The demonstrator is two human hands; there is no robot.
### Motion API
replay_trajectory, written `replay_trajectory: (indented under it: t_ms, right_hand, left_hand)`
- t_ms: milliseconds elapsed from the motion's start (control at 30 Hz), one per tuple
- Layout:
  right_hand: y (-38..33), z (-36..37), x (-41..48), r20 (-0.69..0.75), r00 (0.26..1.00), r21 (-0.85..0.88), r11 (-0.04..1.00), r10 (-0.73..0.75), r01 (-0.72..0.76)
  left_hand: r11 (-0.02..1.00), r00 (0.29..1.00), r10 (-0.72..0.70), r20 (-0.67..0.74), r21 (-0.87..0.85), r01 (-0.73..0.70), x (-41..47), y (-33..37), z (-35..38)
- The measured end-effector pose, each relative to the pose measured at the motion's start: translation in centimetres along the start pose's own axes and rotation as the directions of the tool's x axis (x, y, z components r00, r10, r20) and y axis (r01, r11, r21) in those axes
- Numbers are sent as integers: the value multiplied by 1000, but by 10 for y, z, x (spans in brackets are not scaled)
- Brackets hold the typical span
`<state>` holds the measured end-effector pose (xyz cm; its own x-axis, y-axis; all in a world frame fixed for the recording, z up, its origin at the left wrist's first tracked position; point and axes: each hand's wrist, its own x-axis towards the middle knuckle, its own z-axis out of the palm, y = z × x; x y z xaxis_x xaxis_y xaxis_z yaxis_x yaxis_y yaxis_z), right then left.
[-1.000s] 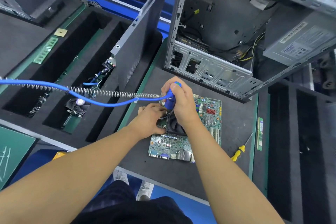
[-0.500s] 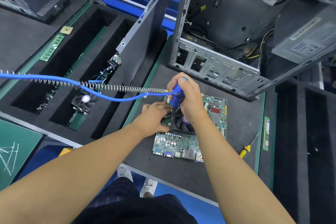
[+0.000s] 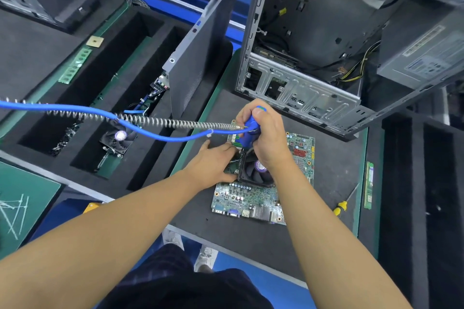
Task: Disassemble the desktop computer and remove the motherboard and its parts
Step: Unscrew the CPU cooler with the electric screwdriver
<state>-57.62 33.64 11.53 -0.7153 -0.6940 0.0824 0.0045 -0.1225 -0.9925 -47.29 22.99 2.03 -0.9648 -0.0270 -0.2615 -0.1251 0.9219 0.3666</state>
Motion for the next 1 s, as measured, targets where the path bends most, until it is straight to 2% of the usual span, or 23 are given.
replay_trajectory:
  t_ms: [100, 233, 400, 567, 700, 767, 867, 1000]
  right_hand:
    - [1, 1, -4, 41, 999, -12, 1000, -10, 11]
    - [-10, -10, -4, 10, 997, 41, 997, -71, 71]
    - [-29, -28, -11, -30, 992, 29, 992, -120, 121]
    - [-38, -41, -31, -57, 996, 25, 998, -62, 64]
    - [-47, -53, -49, -133, 990, -11, 998, -57, 56]
    - [-49, -57, -56, -155, 986, -24, 998, -57, 53]
    - [-46, -60, -65, -183, 983, -12, 1000, -29, 27]
    - [-33, -67, -74, -222, 975, -5, 1000, 20, -21]
  left_hand:
    - [999, 999, 0, -36, -53, -1, -2, -3, 5]
    - [995, 996, 18, -91, -92, -26, -6, -2, 5]
    - [996, 997, 24, -75, -81, -30, -4, -2, -2]
    - [996, 998, 19, -61, -91, -25, -3, 3, -9]
    - [994, 999, 6, 34, -110, -2, -4, 5, -19]
    - [998, 998, 41, 56, -56, -38, -6, 9, -23]
    - [992, 992, 122, -30, 38, -121, -4, 26, -31]
    - [946, 965, 259, -34, 211, -246, 6, 62, -31]
